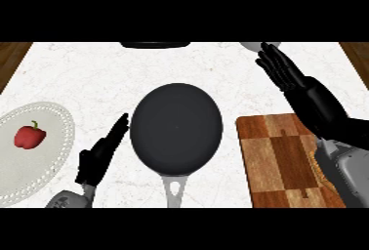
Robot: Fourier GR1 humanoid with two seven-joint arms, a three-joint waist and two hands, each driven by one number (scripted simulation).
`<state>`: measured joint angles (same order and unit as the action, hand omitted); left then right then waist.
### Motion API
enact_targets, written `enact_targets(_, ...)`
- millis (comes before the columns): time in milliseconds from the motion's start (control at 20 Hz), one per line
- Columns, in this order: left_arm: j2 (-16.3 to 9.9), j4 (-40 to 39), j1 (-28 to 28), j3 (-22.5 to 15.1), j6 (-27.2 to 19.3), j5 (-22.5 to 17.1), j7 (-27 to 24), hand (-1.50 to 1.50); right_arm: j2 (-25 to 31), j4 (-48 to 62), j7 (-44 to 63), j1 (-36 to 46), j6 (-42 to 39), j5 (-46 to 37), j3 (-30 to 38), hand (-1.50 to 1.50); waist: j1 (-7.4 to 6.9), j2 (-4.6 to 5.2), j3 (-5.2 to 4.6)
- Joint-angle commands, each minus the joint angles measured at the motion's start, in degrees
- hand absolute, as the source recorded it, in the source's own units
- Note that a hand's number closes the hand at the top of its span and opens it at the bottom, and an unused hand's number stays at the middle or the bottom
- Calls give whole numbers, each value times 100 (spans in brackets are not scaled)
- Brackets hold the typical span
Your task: Pick the croissant from the cutting board and place it in the pan
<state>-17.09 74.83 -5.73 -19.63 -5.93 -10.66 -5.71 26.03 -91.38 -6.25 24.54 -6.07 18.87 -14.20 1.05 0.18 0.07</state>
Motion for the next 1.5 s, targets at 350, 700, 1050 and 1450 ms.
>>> enact_targets(350,-781,314,495,760,-849,441,412,0,1753,509,340,-1310,1107,-1712,1321,-150,303,-114,-10)
enact_targets(700,-926,1047,941,749,-958,467,810,0,2696,81,-132,-3387,863,-1844,2150,-150,198,-111,-5)
enact_targets(1050,-935,1519,671,641,-912,590,1311,0,3731,-712,303,-4013,215,-2569,2222,-150,39,-56,-13)
enact_targets(1450,-809,1353,989,611,-781,754,970,0,3733,-2199,1847,-3947,-634,-2839,1469,-150,-98,-21,-17)
